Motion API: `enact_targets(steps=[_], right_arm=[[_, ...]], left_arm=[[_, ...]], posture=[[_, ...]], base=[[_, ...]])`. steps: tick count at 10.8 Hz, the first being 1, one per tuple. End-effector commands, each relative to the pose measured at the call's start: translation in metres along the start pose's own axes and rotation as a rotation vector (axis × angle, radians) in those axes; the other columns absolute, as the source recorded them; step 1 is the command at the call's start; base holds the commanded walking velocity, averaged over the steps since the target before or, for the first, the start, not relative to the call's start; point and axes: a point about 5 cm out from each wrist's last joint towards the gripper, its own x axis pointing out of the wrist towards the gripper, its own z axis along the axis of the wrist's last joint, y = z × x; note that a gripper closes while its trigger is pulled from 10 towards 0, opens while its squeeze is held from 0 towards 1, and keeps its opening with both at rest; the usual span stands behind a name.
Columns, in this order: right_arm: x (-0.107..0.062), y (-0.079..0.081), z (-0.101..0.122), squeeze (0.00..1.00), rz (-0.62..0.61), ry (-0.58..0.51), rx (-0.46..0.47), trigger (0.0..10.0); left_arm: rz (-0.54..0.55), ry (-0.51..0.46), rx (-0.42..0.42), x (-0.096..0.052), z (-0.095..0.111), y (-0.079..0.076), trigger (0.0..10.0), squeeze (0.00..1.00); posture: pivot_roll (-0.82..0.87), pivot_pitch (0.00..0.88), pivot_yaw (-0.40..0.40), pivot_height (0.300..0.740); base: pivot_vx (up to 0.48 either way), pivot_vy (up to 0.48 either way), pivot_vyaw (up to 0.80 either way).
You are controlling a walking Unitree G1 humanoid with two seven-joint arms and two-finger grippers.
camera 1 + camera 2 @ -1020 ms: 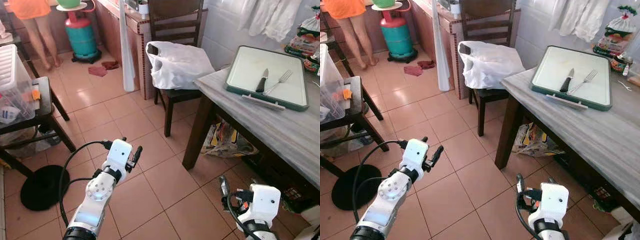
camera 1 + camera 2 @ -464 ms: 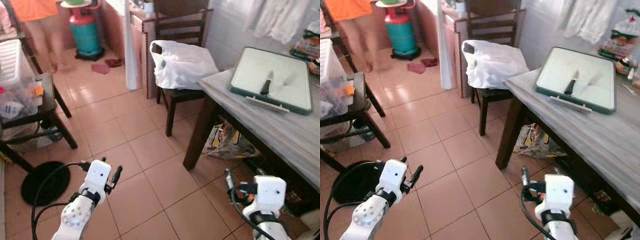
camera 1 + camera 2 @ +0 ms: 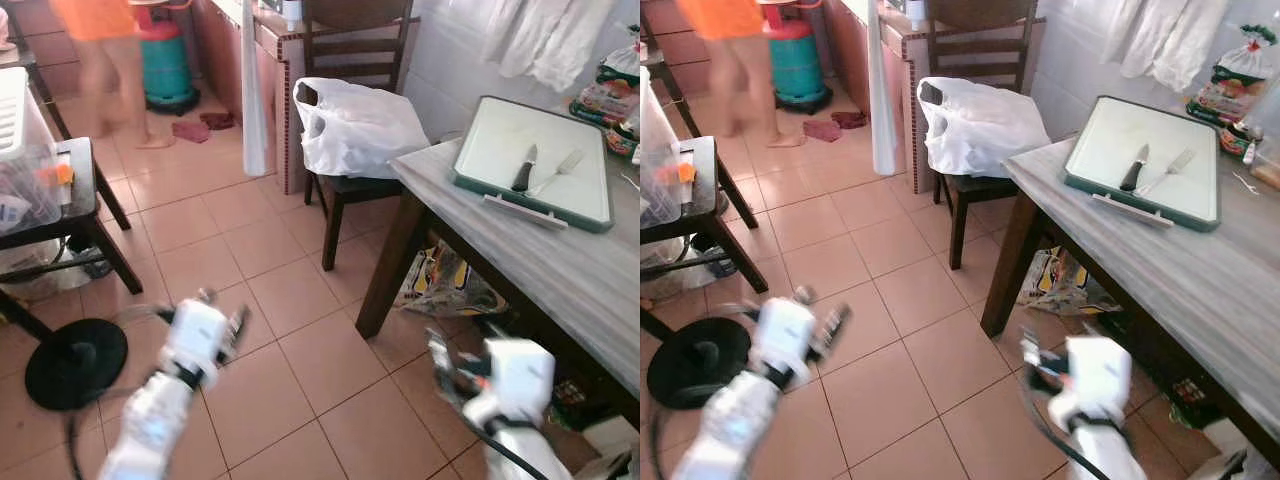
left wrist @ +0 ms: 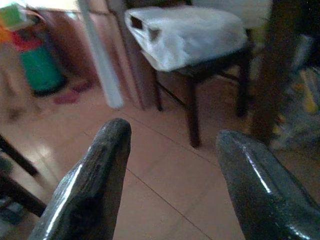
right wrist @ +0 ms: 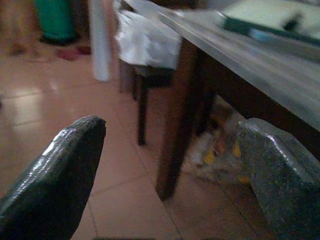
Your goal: Setting the table
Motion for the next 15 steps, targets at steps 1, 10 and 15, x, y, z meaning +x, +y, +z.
enact_targets(steps=[1,10,15], right_arm=[[0.000,-0.003,-0.011,0.00,0.012,0.038,-0.012,10.0],[0.016,-0.009,-0.007,0.00,-0.031,-0.003,-0.030,10.0],[0.014,-0.008,-0.012,0.00,-0.030,0.023,-0.010,10.0]], left_arm=[[0.051,0.026,-0.009,-0.006,-0.007,0.004,10.0,0.00],[0.093,0.026,-0.055,0.009,-0.002,-0.012,10.0,0.00],[0.054,0.054,-0.017,0.011,-0.002,-0.013,10.0,0.00]], posture=[[0.20,0.110,-0.101,0.740],[0.21,0.086,-0.121,0.740],[0.21,0.104,-0.114,0.740]], base=[[0.000,0.000,0.00],[0.000,0.000,0.00],[0.000,0.000,-0.48]])
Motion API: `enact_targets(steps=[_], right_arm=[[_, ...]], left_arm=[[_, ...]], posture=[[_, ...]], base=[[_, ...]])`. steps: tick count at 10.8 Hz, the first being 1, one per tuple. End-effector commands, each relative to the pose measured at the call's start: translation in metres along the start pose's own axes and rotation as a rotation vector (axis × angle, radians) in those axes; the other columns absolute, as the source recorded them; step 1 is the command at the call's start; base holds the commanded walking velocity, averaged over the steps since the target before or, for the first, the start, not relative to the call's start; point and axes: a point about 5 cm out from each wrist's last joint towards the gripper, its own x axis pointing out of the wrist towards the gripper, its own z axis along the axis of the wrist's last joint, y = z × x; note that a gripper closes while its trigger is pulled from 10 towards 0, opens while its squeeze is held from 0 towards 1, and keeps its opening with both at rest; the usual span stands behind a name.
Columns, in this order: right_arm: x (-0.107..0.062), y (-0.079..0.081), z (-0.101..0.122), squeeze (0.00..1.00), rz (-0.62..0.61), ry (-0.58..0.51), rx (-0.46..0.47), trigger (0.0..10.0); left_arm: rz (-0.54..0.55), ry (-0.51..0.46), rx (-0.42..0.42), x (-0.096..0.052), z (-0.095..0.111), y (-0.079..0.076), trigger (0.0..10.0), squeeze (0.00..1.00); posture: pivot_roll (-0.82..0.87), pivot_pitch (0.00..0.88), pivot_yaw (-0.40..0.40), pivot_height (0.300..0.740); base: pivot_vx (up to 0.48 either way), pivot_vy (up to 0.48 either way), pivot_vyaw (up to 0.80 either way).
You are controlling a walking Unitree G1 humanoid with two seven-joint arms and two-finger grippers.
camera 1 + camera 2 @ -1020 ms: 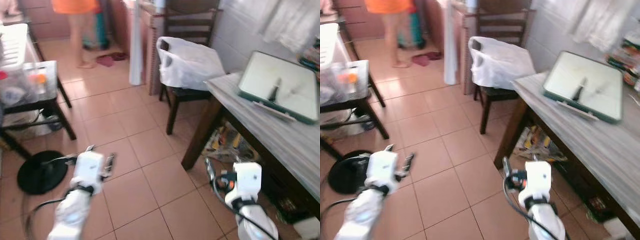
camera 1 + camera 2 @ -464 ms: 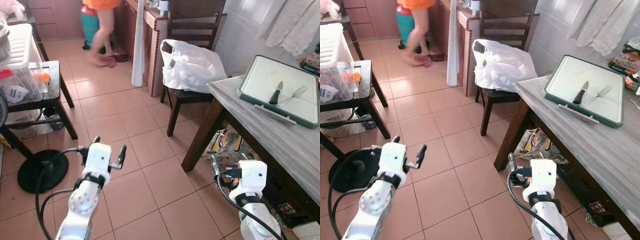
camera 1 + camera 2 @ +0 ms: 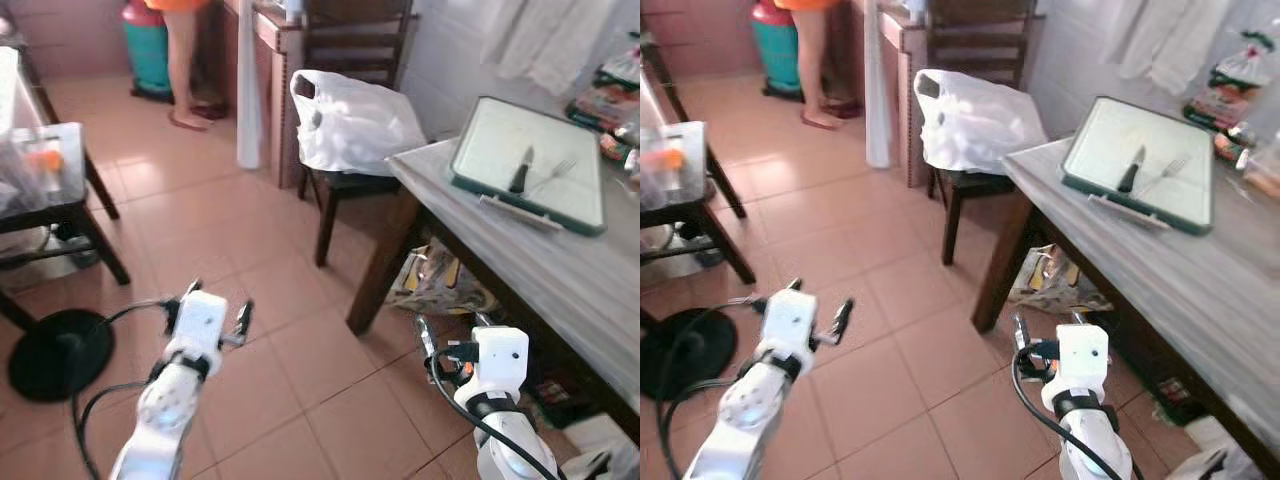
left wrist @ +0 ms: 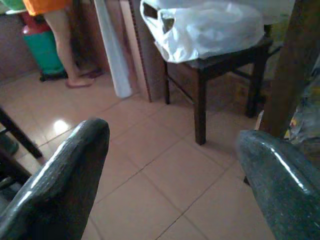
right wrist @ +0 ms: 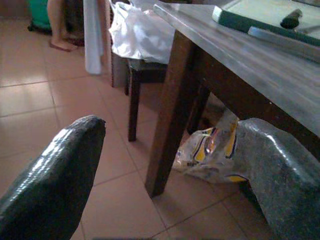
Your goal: Setting the table
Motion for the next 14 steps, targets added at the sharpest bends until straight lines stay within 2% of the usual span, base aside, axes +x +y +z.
enact_targets(steps=[1,4,9,12,14], right_arm=[[0.000,-0.005,-0.002,0.00,-0.019,0.007,-0.002,10.0],[-0.001,-0.005,-0.003,0.00,-0.039,-0.007,0.007,10.0],[-0.011,0.009,-0.017,0.00,-0.165,-0.010,0.083,10.0],[-0.017,0.009,-0.016,0.00,-0.164,-0.013,0.070,10.0],[-0.014,0.003,-0.014,0.00,-0.145,-0.010,0.046,10.0]], left_arm=[[-0.014,0.012,0.006,-0.001,-0.002,-0.001,10.0,0.00],[-0.059,-0.006,0.036,0.014,0.005,-0.001,10.0,0.00],[-0.222,-0.032,0.120,0.030,0.017,-0.005,10.0,0.00],[-0.228,-0.013,0.099,0.028,0.012,-0.009,10.0,0.00],[-0.200,0.005,0.077,0.026,0.007,-0.010,10.0,0.00]], posture=[[0.21,0.102,-0.112,0.740],[0.21,0.075,-0.074,0.740],[0.17,0.077,0.083,0.740],[0.15,0.091,0.057,0.740],[0.15,0.093,0.028,0.740]], base=[[0.000,0.000,0.00],[0.000,0.000,0.00],[0.000,0.000,0.00],[0.000,0.000,0.00],[0.000,0.000,-0.72]])
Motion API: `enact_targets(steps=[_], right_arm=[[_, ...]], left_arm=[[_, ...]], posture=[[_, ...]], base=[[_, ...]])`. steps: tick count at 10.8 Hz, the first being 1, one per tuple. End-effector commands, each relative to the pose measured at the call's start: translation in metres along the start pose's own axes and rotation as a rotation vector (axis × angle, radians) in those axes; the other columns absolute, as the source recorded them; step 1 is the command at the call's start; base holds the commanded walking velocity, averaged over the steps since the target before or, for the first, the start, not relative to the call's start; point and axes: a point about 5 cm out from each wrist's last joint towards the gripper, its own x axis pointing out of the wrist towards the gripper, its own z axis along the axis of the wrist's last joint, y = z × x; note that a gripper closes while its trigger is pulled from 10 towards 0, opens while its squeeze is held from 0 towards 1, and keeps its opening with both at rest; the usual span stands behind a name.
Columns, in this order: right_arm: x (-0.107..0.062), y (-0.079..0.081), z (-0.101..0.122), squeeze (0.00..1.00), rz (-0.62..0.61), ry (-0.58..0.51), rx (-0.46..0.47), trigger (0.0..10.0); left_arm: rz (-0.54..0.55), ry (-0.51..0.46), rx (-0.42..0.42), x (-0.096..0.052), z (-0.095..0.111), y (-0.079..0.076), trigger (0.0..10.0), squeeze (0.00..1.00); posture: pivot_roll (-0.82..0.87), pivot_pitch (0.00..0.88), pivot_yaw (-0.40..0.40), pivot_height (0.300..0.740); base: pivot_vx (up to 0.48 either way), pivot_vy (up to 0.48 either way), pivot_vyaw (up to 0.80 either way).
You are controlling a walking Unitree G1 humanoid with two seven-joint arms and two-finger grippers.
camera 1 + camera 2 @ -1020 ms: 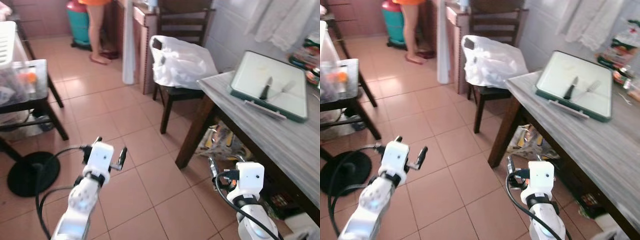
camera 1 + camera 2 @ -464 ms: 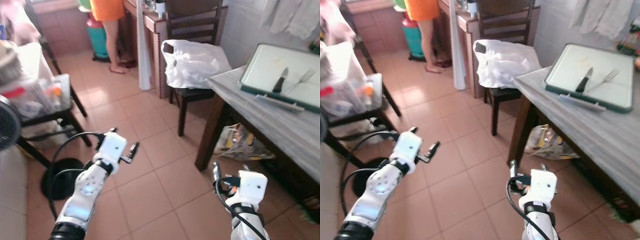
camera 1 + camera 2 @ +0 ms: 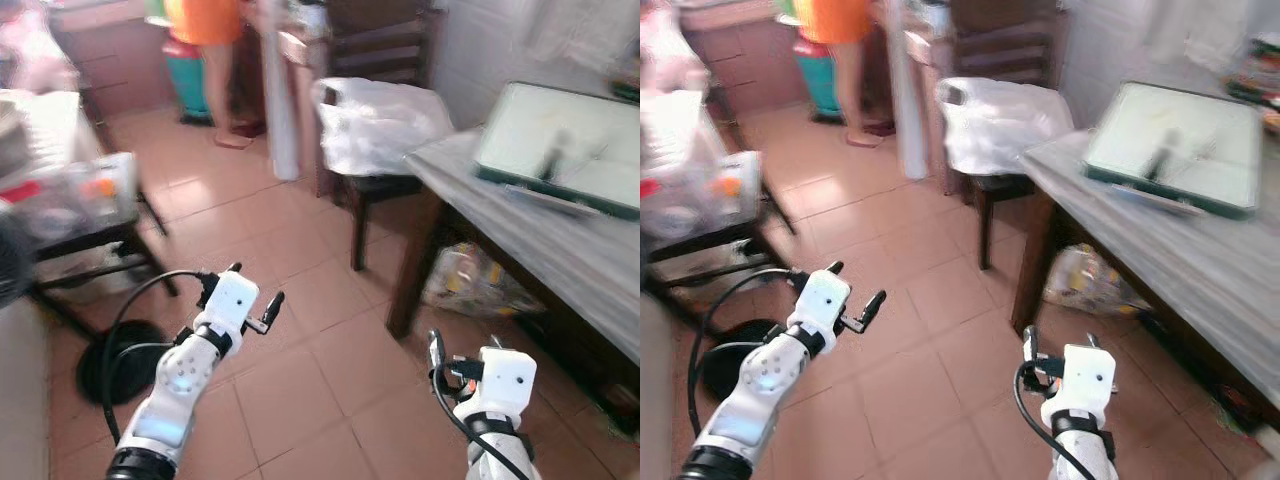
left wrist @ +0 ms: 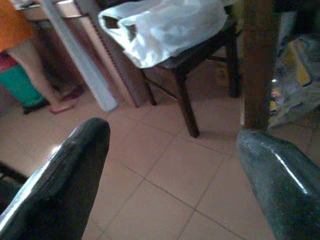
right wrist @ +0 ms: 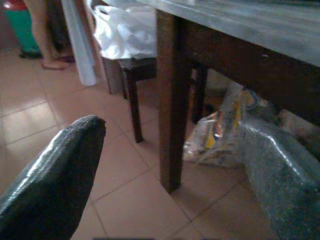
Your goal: Setting the table
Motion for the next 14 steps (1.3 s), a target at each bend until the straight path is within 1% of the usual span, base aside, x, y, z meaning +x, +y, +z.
enact_targets(steps=[1,4,6,9,14], right_arm=[[0.0016,0.0010,0.0046,0.00,0.005,-0.014,0.003,10.0],[0.0010,0.0026,0.0035,0.00,0.010,-0.010,0.003,10.0],[0.0003,0.0016,0.0029,0.00,0.019,-0.005,0.002,10.0],[0.0033,-0.0018,0.0061,0.00,0.039,-0.008,-0.018,10.0],[0.0041,-0.0020,0.0060,0.00,0.049,-0.001,-0.021,10.0]], left_arm=[[0.008,0.015,0.002,-0.0023,-0.0040,0.0004,10.0,0.00],[0.015,0.020,0.002,-0.0036,-0.0050,0.0005,10.0,0.00],[0.017,0.022,0.016,-0.0054,-0.0067,-0.0029,10.0,0.00],[0.044,0.032,0.003,-0.0077,-0.0093,-0.0053,10.0,0.00],[0.060,0.045,-0.002,-0.0084,-0.0117,-0.0039,10.0,0.00]], posture=[[0.15,0.093,0.026,0.740],[0.15,0.102,0.021,0.740],[0.16,0.105,0.014,0.740],[0.16,0.109,-0.017,0.740],[0.16,0.112,-0.021,0.740]], base=[[0.000,0.000,-0.80],[0.000,0.000,-0.80],[0.000,0.000,0.00],[0.000,0.000,0.00],[0.000,0.000,0.00]])
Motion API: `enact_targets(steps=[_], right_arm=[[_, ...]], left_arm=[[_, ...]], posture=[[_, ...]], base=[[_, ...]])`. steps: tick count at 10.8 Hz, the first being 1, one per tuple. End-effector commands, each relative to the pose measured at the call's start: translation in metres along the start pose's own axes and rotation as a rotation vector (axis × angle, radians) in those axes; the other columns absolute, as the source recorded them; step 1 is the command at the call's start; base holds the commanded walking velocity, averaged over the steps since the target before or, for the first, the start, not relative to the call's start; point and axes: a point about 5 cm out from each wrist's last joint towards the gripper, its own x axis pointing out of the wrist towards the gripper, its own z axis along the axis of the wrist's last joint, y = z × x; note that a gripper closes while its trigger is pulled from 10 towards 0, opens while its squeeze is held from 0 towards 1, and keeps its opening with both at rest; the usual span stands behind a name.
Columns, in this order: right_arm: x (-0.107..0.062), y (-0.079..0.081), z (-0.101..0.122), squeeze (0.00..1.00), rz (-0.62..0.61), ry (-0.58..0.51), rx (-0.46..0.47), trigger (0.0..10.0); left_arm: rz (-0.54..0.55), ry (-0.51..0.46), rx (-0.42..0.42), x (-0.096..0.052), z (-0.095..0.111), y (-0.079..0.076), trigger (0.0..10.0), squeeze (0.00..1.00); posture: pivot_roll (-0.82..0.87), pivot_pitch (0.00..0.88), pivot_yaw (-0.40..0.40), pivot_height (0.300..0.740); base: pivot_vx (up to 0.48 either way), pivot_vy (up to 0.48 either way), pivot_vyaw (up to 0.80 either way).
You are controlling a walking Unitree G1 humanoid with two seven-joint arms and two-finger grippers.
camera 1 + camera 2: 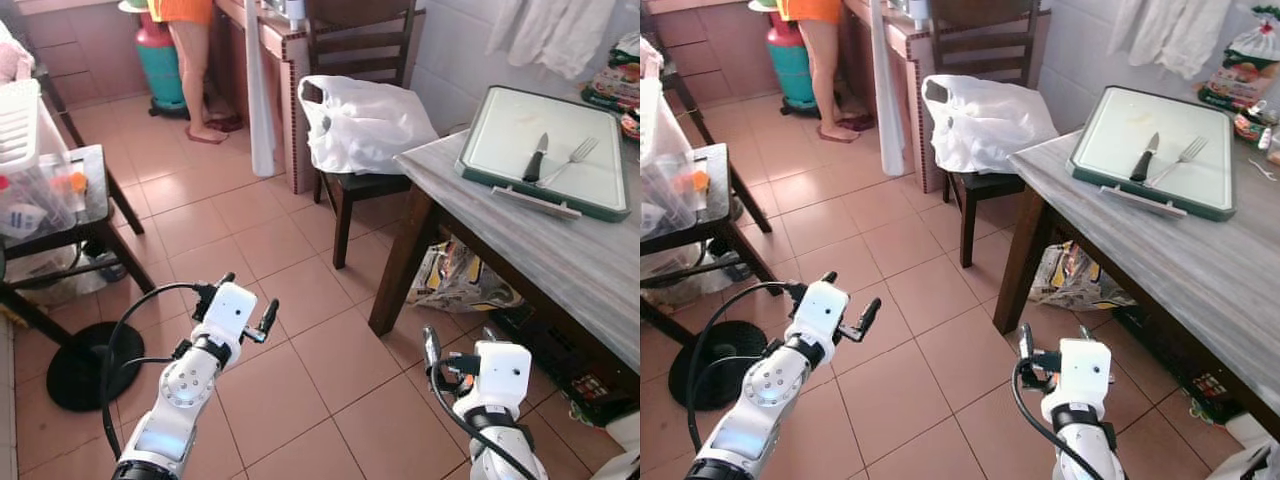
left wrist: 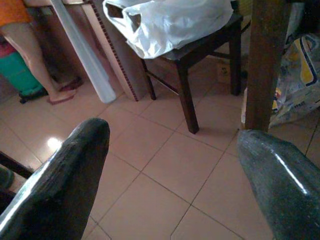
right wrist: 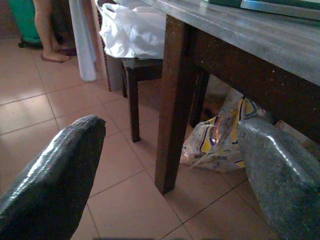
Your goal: Setting the table
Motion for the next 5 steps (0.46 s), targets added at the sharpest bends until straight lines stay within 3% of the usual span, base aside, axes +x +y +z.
enact_targets(steps=[1,3,5], right_arm=[[-0.0008,-0.0016,0.0030,0.00,-0.009,-0.004,0.001,10.0],[-0.0012,-0.0014,0.0018,0.00,-0.014,0.002,0.005,10.0],[-0.0011,-0.0004,0.0009,0.00,-0.015,0.013,0.011,10.0]], left_arm=[[0.001,0.009,0.002,-0.0013,-0.0015,0.0010,10.0,0.00],[-0.006,0.010,0.000,-0.0015,-0.0014,0.0005,10.0,0.00],[-0.009,0.009,-0.004,-0.0013,-0.0013,0.0003,10.0,0.00]], posture=[[0.16,0.113,-0.018,0.740],[0.16,0.116,-0.014,0.740],[0.16,0.118,-0.014,0.740]], base=[[0.000,0.000,0.00],[0.000,0.000,0.00],[0.000,0.000,-0.62]])
